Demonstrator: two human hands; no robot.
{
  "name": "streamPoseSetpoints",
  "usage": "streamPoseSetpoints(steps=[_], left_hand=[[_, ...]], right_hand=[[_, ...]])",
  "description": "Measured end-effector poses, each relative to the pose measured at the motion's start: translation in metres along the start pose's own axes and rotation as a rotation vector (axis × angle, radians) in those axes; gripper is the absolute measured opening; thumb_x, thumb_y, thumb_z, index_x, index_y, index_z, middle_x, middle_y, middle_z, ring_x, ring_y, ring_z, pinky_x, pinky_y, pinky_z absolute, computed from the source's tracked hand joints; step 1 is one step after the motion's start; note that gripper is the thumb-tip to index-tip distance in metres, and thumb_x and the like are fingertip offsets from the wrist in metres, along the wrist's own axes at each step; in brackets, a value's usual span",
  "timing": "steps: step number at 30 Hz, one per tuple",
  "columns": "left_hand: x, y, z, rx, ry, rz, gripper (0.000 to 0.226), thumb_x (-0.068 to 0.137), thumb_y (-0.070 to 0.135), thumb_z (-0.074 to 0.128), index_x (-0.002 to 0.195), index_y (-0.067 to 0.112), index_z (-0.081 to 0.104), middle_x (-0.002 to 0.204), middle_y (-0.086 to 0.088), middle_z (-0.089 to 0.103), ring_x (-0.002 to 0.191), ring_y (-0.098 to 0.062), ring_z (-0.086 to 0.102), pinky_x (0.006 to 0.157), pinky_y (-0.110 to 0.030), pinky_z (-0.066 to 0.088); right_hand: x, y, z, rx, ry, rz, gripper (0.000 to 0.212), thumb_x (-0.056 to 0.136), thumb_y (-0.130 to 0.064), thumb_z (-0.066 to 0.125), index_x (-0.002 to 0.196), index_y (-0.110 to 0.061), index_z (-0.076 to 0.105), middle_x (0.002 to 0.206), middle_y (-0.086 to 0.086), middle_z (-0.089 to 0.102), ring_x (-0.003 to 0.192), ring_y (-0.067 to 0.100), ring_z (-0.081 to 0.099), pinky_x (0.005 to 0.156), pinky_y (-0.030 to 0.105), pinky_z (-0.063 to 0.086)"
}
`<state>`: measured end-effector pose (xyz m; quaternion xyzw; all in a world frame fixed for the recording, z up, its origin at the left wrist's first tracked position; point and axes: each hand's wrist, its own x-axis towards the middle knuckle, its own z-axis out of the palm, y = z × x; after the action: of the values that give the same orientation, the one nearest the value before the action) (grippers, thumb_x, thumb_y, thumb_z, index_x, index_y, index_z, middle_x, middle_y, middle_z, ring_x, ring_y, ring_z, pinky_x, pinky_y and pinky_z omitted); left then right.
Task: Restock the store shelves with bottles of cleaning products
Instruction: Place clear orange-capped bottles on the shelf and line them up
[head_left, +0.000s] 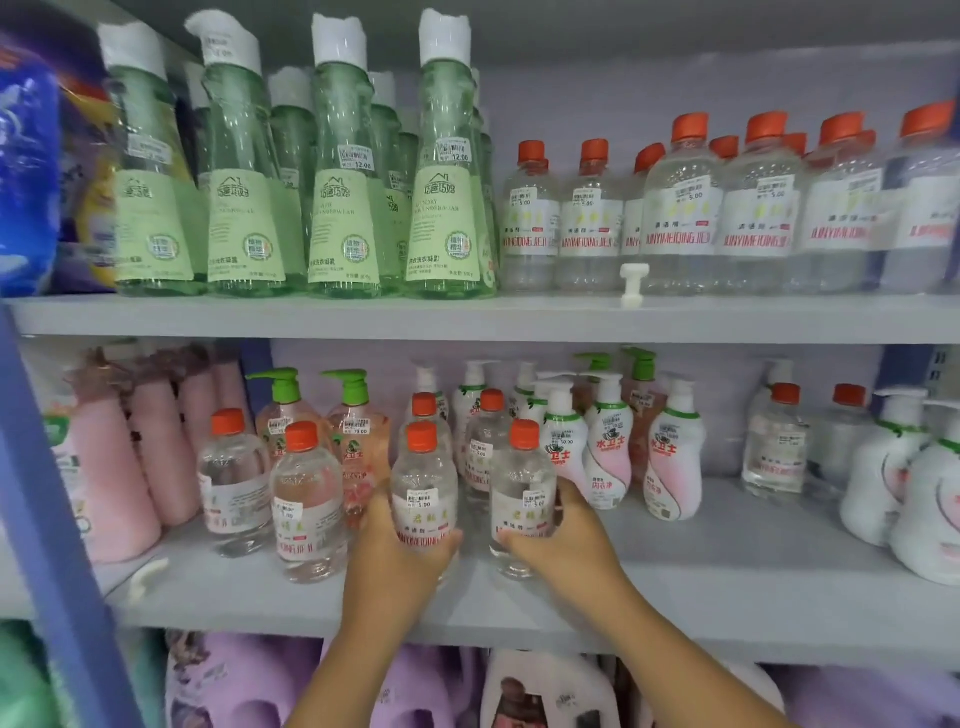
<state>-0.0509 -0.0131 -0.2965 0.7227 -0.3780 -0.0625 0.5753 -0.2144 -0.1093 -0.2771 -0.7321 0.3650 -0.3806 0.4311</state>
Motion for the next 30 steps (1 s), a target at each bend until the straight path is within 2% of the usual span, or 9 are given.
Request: streamPoseSetpoints(steps=[5, 8, 10, 13, 16, 20, 23, 27, 30], left_hand=[[-0.058, 0.033, -0.007, -0.174, -0.037, -0.053, 0.077, 0.06, 0.022, 0.097, 0.117, 0.048, 0.052, 0.095, 0.023, 0.074, 0.081, 0.007, 0.069, 0.075, -0.025, 0.058], [-0.099, 0.061, -0.012, -0.204, -0.063, 0.01, 0.071, 0.066, 0.018, 0.093, 0.111, 0.054, 0.052, 0.092, 0.032, 0.072, 0.08, 0.006, 0.07, 0.064, -0.014, 0.054], [-0.12, 0.083, -0.015, -0.209, -0.053, 0.062, 0.072, 0.066, 0.018, 0.093, 0.113, 0.055, 0.053, 0.095, 0.029, 0.073, 0.083, 0.002, 0.071, 0.065, -0.015, 0.054], [-0.137, 0.12, -0.022, -0.196, -0.034, 0.143, 0.071, 0.066, 0.025, 0.092, 0.117, 0.055, 0.054, 0.098, 0.023, 0.075, 0.086, 0.0, 0.072, 0.067, -0.019, 0.057], [-0.141, 0.162, -0.033, -0.183, -0.048, 0.218, 0.06, 0.07, 0.027, 0.089, 0.119, 0.044, 0.06, 0.097, 0.02, 0.076, 0.083, -0.001, 0.073, 0.066, -0.019, 0.058], [-0.137, 0.21, -0.048, -0.193, -0.065, 0.296, 0.044, 0.073, 0.025, 0.087, 0.11, 0.038, 0.065, 0.094, 0.016, 0.078, 0.08, -0.004, 0.074, 0.063, -0.018, 0.057], [-0.129, 0.239, -0.058, -0.199, -0.064, 0.34, 0.046, 0.068, 0.036, 0.085, 0.109, 0.038, 0.066, 0.093, 0.018, 0.077, 0.08, -0.003, 0.074, 0.059, -0.021, 0.058], [-0.108, 0.272, -0.065, -0.194, -0.054, 0.408, 0.045, 0.071, 0.037, 0.086, 0.111, 0.04, 0.065, 0.094, 0.025, 0.075, 0.08, 0.004, 0.072, 0.06, -0.011, 0.054], [-0.087, 0.291, -0.067, -0.198, -0.053, 0.438, 0.044, 0.072, 0.045, 0.085, 0.112, 0.042, 0.065, 0.097, 0.024, 0.075, 0.083, 0.005, 0.072, 0.068, -0.018, 0.057]], right_hand=[[-0.043, -0.014, -0.036, 0.014, -0.058, -0.012, 0.058, 0.065, -0.022, 0.092, 0.103, -0.044, 0.054, 0.099, -0.022, 0.069, 0.083, -0.017, 0.064, 0.065, 0.007, 0.051], [-0.08, -0.025, -0.067, 0.032, -0.078, -0.061, 0.063, 0.064, -0.027, 0.093, 0.109, -0.049, 0.055, 0.101, -0.028, 0.07, 0.094, -0.011, 0.066, 0.074, 0.01, 0.053], [-0.102, -0.037, -0.089, 0.045, -0.076, -0.118, 0.062, 0.065, -0.026, 0.092, 0.113, -0.046, 0.057, 0.1, -0.036, 0.067, 0.093, -0.014, 0.064, 0.071, 0.006, 0.051], [-0.12, -0.062, -0.118, 0.057, -0.037, -0.197, 0.06, 0.066, -0.032, 0.092, 0.114, -0.046, 0.06, 0.101, -0.033, 0.068, 0.091, -0.012, 0.065, 0.071, 0.01, 0.053], [-0.125, -0.09, -0.142, 0.07, 0.001, -0.254, 0.054, 0.065, -0.039, 0.09, 0.11, -0.048, 0.061, 0.103, -0.028, 0.071, 0.09, -0.012, 0.066, 0.076, 0.017, 0.056], [-0.128, -0.126, -0.163, 0.077, 0.061, -0.333, 0.048, 0.065, -0.045, 0.088, 0.106, -0.048, 0.063, 0.1, -0.03, 0.071, 0.089, -0.011, 0.067, 0.078, 0.024, 0.058], [-0.124, -0.152, -0.176, 0.078, 0.098, -0.393, 0.042, 0.068, -0.041, 0.087, 0.103, -0.041, 0.065, 0.095, -0.029, 0.072, 0.086, -0.009, 0.068, 0.076, 0.022, 0.056], [-0.111, -0.183, -0.19, 0.076, 0.133, -0.458, 0.04, 0.071, -0.041, 0.086, 0.106, -0.039, 0.066, 0.095, -0.029, 0.073, 0.086, -0.01, 0.068, 0.072, 0.016, 0.055], [-0.093, -0.204, -0.194, 0.074, 0.159, -0.474, 0.043, 0.071, -0.045, 0.086, 0.109, -0.037, 0.067, 0.097, -0.025, 0.074, 0.087, -0.007, 0.07, 0.079, 0.025, 0.058]])
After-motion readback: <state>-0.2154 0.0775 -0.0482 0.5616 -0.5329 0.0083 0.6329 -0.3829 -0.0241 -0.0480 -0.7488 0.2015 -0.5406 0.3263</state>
